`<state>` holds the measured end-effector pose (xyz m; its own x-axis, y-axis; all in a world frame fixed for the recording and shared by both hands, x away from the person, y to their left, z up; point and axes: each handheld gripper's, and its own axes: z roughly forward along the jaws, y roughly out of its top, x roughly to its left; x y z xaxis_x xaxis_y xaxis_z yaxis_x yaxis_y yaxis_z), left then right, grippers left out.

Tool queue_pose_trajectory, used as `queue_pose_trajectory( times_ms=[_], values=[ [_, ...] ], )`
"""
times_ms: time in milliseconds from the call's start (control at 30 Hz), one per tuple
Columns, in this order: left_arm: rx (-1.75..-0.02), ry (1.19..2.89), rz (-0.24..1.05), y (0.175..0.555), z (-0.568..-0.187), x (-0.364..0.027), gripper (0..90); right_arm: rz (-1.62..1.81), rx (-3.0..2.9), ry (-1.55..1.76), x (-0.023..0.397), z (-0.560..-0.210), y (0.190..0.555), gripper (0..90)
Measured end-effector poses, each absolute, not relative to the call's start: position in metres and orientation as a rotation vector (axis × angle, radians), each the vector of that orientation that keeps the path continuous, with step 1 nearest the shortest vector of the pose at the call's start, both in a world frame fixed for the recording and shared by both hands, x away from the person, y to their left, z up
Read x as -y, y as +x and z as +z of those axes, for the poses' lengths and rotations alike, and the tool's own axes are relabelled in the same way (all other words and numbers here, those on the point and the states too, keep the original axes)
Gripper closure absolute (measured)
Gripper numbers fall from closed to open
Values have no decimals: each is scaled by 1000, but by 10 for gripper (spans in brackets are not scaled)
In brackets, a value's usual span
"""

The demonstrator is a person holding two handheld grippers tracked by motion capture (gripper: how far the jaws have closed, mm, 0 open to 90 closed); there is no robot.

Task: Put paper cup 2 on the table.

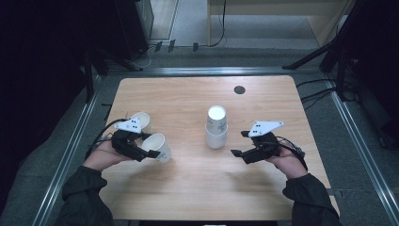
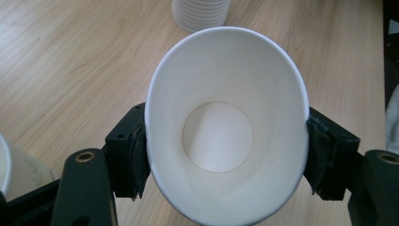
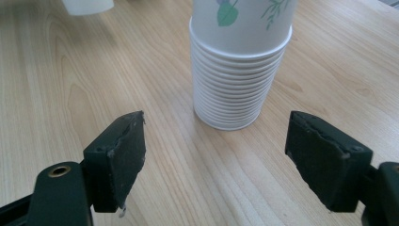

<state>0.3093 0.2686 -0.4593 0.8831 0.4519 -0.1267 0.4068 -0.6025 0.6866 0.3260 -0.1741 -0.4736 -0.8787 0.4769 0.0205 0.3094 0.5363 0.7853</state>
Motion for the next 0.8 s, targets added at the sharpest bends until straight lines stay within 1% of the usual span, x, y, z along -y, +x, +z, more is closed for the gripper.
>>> queue_pose_trajectory(
  times_ms=[267, 567, 800],
  values=[
    [-687, 2289, 101, 310, -466, -292, 283, 1268, -2558, 709, 176, -472, 328, 211],
    [-788, 2328, 150, 310, -473, -314, 276, 1260, -2552, 750, 178, -473, 330, 210],
    [-816, 2334, 187, 309, -474, -325, 268, 1240, -2543, 778, 180, -475, 333, 210]
  ],
)
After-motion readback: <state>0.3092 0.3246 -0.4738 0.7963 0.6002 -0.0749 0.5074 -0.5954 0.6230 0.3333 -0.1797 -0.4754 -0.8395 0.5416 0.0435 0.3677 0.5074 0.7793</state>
